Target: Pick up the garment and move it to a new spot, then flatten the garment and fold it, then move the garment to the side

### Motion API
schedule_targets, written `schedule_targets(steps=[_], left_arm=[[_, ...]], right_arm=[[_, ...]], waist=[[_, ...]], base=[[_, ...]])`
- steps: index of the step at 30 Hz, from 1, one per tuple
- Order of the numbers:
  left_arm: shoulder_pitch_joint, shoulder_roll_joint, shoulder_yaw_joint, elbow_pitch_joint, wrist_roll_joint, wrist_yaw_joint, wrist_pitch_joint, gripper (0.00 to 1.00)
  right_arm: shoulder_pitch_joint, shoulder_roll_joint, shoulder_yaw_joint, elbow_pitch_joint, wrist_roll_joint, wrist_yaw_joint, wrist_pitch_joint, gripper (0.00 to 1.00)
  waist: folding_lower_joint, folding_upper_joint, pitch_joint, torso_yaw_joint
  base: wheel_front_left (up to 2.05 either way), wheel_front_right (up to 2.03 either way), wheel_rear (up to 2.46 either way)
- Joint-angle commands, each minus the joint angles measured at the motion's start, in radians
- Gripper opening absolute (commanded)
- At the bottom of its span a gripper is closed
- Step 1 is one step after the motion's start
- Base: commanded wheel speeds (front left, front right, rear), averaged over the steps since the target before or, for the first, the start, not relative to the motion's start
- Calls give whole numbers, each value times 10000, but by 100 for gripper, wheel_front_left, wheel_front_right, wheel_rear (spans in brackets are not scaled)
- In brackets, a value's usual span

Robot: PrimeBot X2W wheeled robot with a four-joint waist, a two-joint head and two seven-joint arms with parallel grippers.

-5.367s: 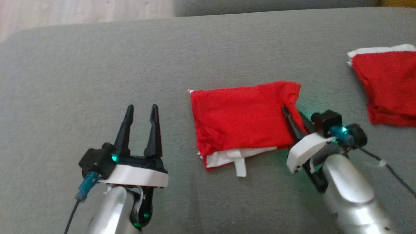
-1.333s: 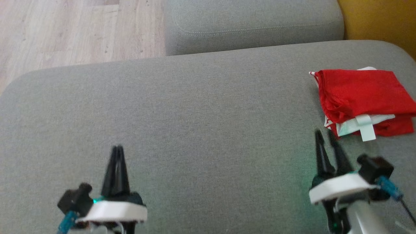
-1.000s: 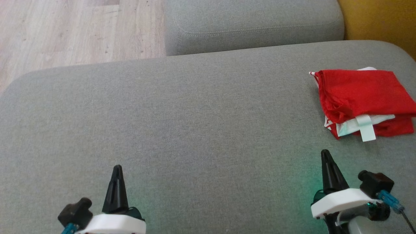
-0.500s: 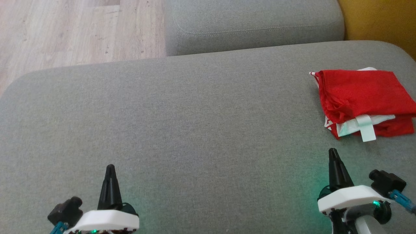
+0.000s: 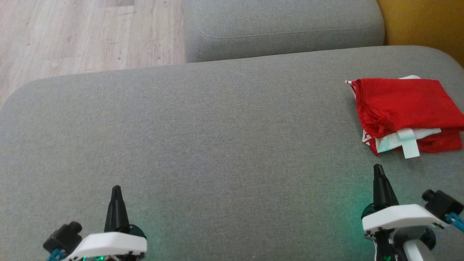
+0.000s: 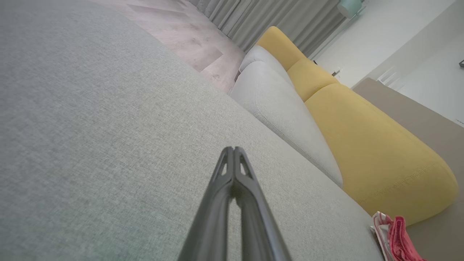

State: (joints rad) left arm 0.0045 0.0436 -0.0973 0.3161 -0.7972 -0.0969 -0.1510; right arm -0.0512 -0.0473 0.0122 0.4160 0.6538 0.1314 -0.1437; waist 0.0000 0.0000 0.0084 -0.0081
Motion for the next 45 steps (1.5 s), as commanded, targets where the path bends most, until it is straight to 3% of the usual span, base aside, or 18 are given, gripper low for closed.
schedule_targets(steps=[1,45], left_arm=[[-542,38,222,-371,-251,-44,58,0],[-830,62,1147,-537,-4149,-189,1329,0]], right_arm=[[-463,-18,-31,-402,316,-2,73,0],[-515,-24,-640,-1050,4884,-5,1309,0]], waist=[[0,0,-1,2],[0,0,-27,41]], base=[[0,0,0],[0,0,0]])
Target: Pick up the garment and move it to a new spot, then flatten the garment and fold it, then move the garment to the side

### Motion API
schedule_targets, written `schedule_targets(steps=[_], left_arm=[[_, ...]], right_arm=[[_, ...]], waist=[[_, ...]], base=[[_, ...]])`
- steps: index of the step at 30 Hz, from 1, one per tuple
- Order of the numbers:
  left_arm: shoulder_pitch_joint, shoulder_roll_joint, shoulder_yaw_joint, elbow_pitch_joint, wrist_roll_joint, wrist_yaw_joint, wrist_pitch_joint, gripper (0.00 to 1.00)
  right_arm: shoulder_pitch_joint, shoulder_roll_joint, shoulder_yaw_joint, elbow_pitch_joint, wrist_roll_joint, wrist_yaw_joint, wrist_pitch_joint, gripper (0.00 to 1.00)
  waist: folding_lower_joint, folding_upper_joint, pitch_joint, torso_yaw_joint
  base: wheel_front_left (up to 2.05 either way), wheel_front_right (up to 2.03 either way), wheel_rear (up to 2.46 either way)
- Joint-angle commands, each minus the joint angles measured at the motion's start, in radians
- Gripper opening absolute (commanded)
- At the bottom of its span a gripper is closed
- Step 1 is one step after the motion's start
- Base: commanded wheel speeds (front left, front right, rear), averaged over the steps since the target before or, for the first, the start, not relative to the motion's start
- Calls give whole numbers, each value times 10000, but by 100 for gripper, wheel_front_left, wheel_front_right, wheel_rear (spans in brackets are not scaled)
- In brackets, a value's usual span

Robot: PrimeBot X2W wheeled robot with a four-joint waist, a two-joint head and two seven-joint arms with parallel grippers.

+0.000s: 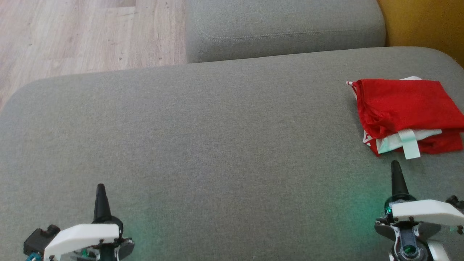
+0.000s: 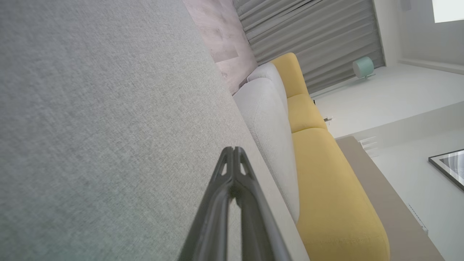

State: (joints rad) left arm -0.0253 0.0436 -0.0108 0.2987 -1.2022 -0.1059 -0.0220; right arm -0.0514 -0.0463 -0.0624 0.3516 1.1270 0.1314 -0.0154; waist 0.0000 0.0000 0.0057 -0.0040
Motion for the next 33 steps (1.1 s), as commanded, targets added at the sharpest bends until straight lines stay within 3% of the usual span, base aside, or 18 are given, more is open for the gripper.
schedule_targets(steps=[1,33], left_arm=[[-546,63,325,-370,-281,-106,98,0],[-761,77,1020,-494,-3175,-214,1049,0]], right_arm=[[-515,-34,78,-436,364,-5,84,0],[-553,-38,-374,-918,3762,-7,1002,0]], waist=[[0,0,-1,2],[0,0,-20,31]], base=[[0,0,0],[0,0,0]])
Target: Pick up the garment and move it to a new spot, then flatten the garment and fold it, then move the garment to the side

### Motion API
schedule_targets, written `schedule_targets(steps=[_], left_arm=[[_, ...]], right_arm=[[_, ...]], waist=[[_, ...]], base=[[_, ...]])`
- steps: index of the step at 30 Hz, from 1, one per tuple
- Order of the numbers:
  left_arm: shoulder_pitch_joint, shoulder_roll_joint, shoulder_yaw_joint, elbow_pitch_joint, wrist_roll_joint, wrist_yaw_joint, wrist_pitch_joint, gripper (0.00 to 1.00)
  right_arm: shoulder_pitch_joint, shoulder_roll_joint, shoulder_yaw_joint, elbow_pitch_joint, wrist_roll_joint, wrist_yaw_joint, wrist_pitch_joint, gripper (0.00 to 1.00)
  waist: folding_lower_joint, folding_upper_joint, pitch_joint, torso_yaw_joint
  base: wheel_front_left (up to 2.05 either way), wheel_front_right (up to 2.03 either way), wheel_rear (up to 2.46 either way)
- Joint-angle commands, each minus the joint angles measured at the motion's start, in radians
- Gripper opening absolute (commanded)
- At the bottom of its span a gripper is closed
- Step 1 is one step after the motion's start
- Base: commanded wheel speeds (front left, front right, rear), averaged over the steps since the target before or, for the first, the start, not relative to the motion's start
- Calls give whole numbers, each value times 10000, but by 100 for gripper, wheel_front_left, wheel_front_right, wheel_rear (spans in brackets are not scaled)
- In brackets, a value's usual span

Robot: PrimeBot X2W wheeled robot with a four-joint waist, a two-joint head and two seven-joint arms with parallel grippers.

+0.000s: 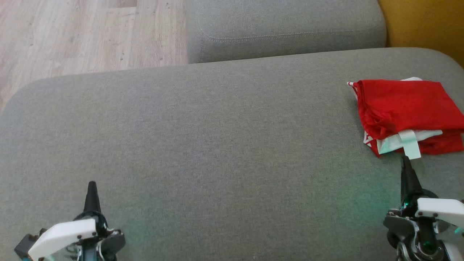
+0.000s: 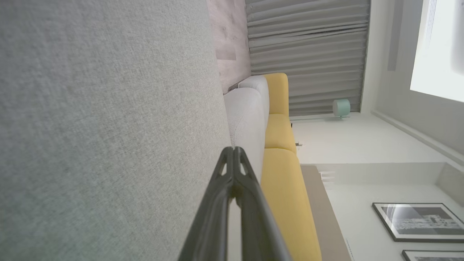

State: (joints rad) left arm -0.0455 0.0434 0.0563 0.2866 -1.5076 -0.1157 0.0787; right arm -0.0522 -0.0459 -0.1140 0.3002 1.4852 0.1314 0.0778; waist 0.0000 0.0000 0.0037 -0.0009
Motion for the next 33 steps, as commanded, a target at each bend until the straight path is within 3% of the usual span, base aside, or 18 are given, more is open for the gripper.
schedule_targets(steps=[1,10,33], left_arm=[[-566,79,371,-377,-211,-119,72,0],[-626,83,565,-411,-1018,-150,337,0],[-626,78,572,-412,-1012,-150,342,0]], right_arm=[[-547,-42,127,-420,287,-7,99,0],[-557,-43,1,-554,1234,-7,355,0],[-557,-43,2,-554,1234,-7,355,0]], waist=[[0,0,-1,1],[0,0,-6,9],[0,0,-6,9]], base=[[0,0,0],[0,0,0],[0,0,0]])
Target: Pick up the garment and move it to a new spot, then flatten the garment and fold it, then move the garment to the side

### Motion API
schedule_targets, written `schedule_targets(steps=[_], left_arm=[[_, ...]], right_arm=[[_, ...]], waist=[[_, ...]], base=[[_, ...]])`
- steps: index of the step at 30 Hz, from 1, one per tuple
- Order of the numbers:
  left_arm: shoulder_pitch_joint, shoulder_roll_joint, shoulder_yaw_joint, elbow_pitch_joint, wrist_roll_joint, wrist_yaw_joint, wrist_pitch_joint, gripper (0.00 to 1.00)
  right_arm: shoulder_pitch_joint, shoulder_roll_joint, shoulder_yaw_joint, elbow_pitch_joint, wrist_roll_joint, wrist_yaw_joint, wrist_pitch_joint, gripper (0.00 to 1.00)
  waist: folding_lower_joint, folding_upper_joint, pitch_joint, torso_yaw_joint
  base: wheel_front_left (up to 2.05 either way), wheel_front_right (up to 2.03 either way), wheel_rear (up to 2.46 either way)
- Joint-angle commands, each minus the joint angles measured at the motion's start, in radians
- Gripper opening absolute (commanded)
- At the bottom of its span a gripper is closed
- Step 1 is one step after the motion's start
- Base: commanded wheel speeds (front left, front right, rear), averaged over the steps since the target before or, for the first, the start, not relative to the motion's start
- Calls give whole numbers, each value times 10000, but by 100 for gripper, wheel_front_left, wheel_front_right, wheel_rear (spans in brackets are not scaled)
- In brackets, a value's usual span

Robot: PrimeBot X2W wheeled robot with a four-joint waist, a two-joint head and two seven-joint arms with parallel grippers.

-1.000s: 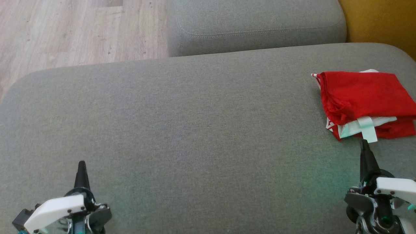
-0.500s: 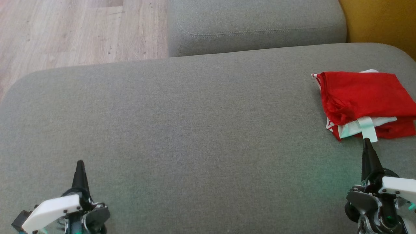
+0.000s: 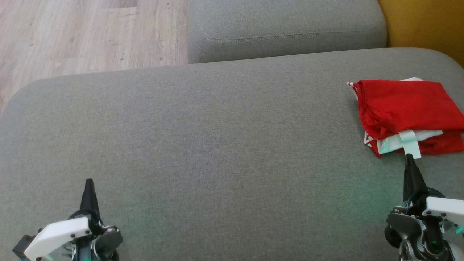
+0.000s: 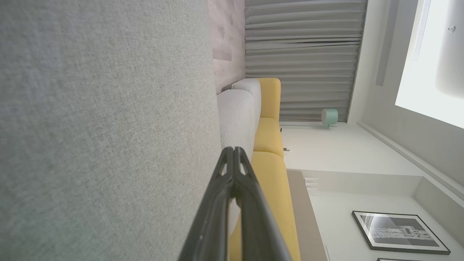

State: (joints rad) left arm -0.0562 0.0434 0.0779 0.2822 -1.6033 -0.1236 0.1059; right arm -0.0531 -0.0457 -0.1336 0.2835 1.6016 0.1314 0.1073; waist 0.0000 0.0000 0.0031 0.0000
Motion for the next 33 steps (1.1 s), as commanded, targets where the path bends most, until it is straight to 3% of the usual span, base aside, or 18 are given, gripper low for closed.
schedule_targets(steps=[1,33], left_arm=[[-519,78,356,-368,-55,-71,70,0],[-519,74,362,-369,-50,-71,75,0]], right_arm=[[-549,-45,198,-387,70,-7,59,0],[-549,-45,198,-387,71,-7,59,0]], waist=[[0,0,0,0],[0,0,0,0]], base=[[0,0,0],[0,0,0]])
